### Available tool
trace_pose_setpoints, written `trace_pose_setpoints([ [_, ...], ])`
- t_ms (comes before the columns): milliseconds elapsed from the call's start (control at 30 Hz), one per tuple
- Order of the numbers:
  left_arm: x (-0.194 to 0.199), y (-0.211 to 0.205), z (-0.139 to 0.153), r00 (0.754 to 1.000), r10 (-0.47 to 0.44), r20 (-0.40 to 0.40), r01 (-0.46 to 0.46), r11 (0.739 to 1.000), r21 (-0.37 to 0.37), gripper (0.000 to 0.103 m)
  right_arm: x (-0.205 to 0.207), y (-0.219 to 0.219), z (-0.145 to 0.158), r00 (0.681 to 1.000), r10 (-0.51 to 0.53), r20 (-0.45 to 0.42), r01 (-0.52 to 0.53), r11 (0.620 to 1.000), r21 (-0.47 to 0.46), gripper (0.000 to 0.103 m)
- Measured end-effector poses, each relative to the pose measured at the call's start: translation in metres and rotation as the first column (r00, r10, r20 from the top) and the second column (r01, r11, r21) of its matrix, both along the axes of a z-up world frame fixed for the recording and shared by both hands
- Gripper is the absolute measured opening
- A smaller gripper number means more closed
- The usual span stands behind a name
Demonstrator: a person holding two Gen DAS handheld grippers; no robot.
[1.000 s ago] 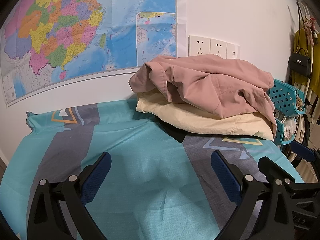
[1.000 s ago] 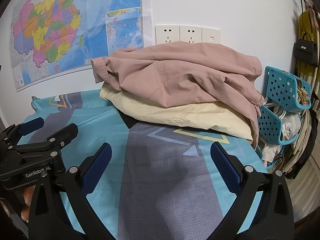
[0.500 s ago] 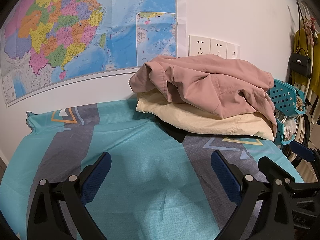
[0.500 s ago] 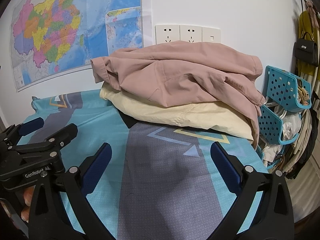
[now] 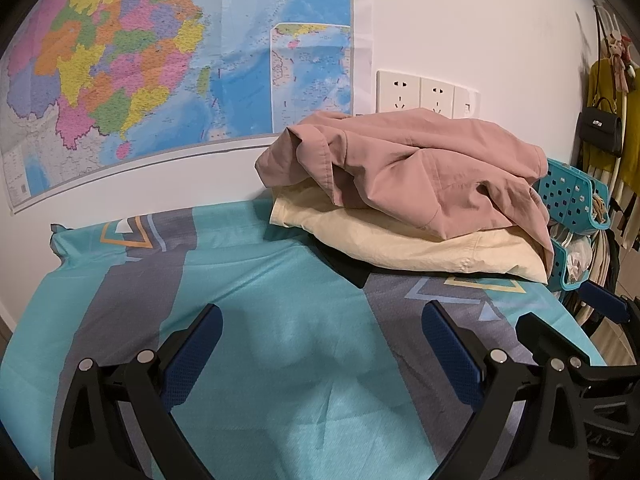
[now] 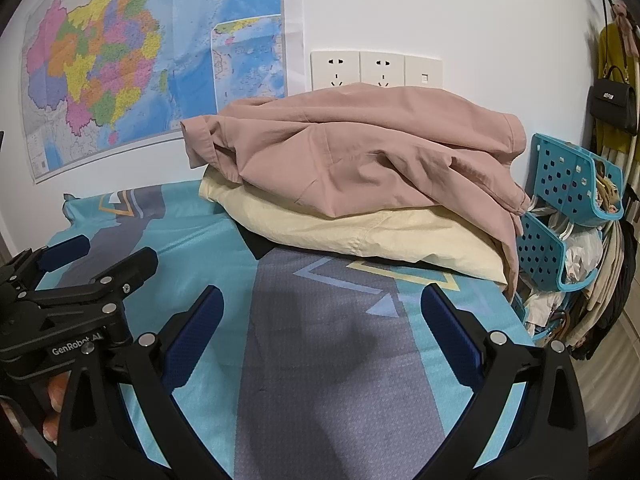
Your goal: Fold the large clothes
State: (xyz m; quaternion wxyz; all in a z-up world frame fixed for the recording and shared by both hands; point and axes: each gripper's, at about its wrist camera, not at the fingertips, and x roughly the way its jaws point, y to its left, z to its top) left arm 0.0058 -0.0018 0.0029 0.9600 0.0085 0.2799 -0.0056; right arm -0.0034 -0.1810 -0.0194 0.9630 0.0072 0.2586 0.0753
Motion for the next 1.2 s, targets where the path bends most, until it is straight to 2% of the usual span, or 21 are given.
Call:
trace_pose_setpoints([
  [467,0.006,-0.003,-0.004,1.0,-0.004,-0.023,0.004,1.0,0.009,0.096,0.001,-0.002,0.0,1.0,-0.002,-0.001,0.002,1.0,0.008,0.097],
  [567,0.007,-0.004,-0.006,1.0,-0.003,-0.021,0.003,1.0,0.001,0.096,0.002,-0.004,0.001,1.0,-0.006,0.001,0.006,1.0,0.0,0.097],
  [767,0.01,-0.002,-0.011,0.997,-0.004,-0.073,0.001,0.999,-0.049,0.096,0.006,-0.007,0.003,1.0,-0.003,-0.001,0.003,1.0,0.002,0.097],
  [1200,0.029,0.008,-0.018,0.997,0.018,-0.082,-0.019,1.0,-0.009,0.096,0.029,0.004,0.0,0.998,0.056,0.0,-0.056,0.998,-0.027,0.097],
])
